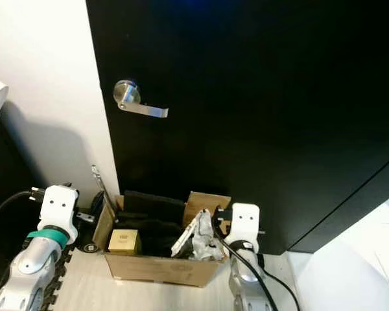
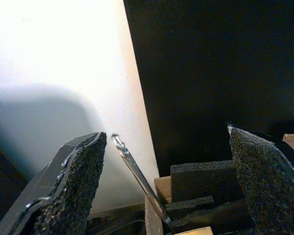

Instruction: Clean up the room

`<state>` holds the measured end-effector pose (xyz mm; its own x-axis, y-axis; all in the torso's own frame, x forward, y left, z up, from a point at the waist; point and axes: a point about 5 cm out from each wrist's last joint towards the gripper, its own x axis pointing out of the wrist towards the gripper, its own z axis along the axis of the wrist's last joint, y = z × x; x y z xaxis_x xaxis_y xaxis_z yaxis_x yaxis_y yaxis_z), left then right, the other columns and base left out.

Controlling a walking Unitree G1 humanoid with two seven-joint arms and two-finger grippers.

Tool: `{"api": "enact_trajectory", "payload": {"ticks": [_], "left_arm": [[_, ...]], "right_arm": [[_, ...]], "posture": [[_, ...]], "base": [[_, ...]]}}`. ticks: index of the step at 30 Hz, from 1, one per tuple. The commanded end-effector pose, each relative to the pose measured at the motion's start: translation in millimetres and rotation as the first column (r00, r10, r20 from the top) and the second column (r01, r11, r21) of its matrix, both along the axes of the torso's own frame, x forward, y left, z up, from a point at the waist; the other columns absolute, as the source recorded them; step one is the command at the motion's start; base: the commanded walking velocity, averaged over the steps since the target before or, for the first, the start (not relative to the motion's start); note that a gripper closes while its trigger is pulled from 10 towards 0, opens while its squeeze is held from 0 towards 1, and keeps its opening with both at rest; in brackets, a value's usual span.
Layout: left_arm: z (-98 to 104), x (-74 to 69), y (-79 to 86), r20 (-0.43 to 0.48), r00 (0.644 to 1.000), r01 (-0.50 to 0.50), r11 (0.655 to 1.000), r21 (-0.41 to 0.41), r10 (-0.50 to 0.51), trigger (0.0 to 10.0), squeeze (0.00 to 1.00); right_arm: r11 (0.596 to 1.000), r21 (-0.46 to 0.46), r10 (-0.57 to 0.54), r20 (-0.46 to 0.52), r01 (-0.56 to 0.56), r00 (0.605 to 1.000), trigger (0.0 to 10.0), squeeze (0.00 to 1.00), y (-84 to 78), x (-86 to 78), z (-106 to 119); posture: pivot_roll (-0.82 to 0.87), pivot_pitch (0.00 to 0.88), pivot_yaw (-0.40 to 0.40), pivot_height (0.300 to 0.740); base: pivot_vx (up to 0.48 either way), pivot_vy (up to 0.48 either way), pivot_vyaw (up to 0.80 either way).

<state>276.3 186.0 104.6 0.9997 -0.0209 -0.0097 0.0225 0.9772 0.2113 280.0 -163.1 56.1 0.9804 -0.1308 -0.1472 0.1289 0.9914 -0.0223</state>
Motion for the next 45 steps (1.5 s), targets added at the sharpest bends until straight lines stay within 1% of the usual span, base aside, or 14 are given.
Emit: {"api": "enact_trajectory", "payload": {"ticks": [1,4,7,8,15,32,45], "left_arm": [[-3.8,-0.2,-3.0,-0.021,1.000,0.010,1.000,-0.011,-0.011,10.0,0.00],[-2.9,0.6,-5.5,-0.019,1.000,0.018,0.999,-0.026,-0.018,10.0,0.00],[-3.0,0.4,-5.3,-0.018,1.000,0.017,0.999,-0.029,-0.018,10.0,0.00],[-2.9,-0.2,-4.9,-0.014,1.000,0.011,0.999,-0.034,-0.011,10.0,0.00],[-3.6,-2.2,-3.7,-0.013,1.000,-0.001,0.999,-0.042,0.000,10.0,0.00],[-3.0,-4.6,-3.4,-0.009,1.000,-0.005,0.999,-0.041,0.005,10.0,0.00],[-2.0,-3.7,-3.4,-0.008,1.000,0.003,1.000,-0.030,-0.003,10.0,0.00]], "right_arm": [[1.000,0.007,-0.014,-0.010,0.014,1.000,10.0,0.00,-2.4,-3.2,-3.6],[1.000,0.005,-0.008,-0.012,0.008,1.000,10.0,0.00,-0.6,-1.8,-3.4],[1.000,0.002,-0.002,-0.013,0.002,1.000,10.0,0.00,0.4,-1.4,-3.5],[1.000,-0.004,0.011,-0.014,-0.011,1.000,10.0,0.00,1.8,-0.8,-3.3],[1.000,-0.008,0.026,-0.019,-0.027,0.999,10.0,0.00,2.8,0.8,-2.9],[0.999,-0.008,0.038,-0.025,-0.038,0.999,10.0,0.00,4.1,2.0,-3.2],[0.999,-0.002,0.036,-0.026,-0.037,0.999,10.0,0.00,5.3,2.0,-4.0]], "posture": [[0.15,0.000,0.009,0.740],[0.16,0.000,0.003,0.740],[0.16,0.000,-0.007,0.740],[0.16,0.000,-0.022,0.740],[0.16,0.000,-0.031,0.740],[0.17,0.000,-0.037,0.740],[0.17,0.000,-0.034,0.740]], "base": [[0.000,0.000,0.00],[0.000,0.000,0.00],[0.000,0.000,0.00],[0.000,0.000,0.00],[0.000,0.000,0.00],[-0.254,0.000,0.00],[-0.264,0.000,0.00]]}}
